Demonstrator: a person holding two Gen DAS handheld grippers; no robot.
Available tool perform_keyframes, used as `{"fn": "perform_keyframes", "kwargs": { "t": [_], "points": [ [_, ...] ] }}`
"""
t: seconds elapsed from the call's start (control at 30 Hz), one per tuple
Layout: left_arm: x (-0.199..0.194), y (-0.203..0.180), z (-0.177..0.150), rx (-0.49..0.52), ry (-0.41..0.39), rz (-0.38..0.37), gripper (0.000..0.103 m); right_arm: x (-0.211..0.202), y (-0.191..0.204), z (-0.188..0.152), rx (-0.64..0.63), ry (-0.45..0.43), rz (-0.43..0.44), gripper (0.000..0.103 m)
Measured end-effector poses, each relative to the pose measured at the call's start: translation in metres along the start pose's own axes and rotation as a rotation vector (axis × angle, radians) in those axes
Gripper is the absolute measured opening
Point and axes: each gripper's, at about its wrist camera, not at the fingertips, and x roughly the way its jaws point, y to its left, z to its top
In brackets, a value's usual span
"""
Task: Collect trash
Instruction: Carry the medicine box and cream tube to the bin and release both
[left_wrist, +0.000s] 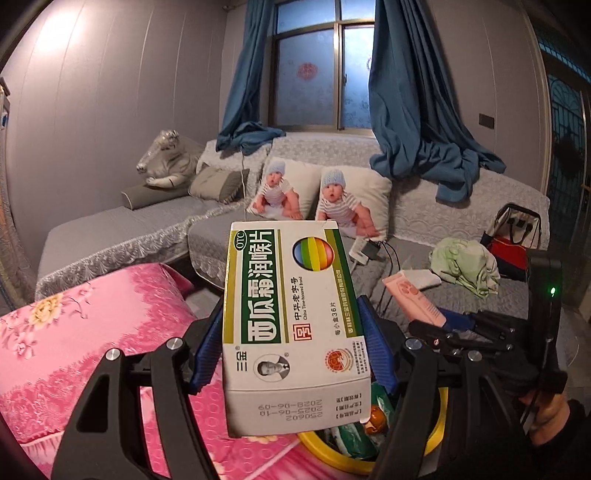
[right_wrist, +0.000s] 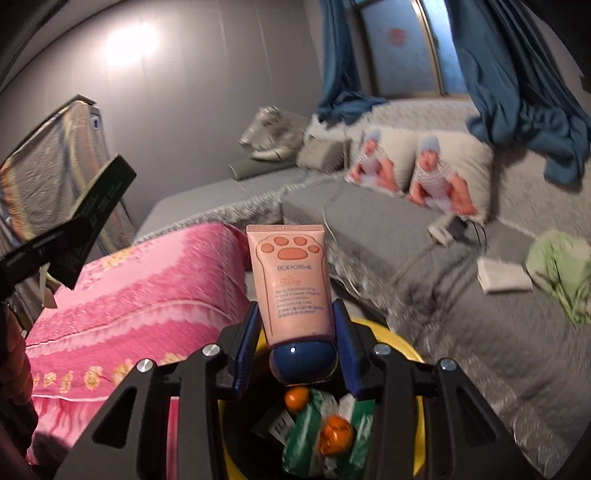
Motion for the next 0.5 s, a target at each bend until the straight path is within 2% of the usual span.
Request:
{"fn": "perform_keyframes", "kwargs": {
  "t": [0.13, 0.4, 0.5],
  "points": [
    [0.022, -0.014, -0.009, 0.004, 0.037, -0.013, 0.064, 0.014, -0.011, -0.023, 0.044, 0.054, -0.018, 0.037],
    [0.065, -0.029, -0.028, -0.028, 0.131, -0.046, 0.064, 0.039, -0.029, -0.049, 0.108, 0.148, -0.043, 0.037],
    [0.072, -0.03, -0.034, -0.025, 0.139, -0.04, 0.065, 0.046, -0.031, -0.055, 0.097, 0.173, -0.084, 0.037]
  ]
}}
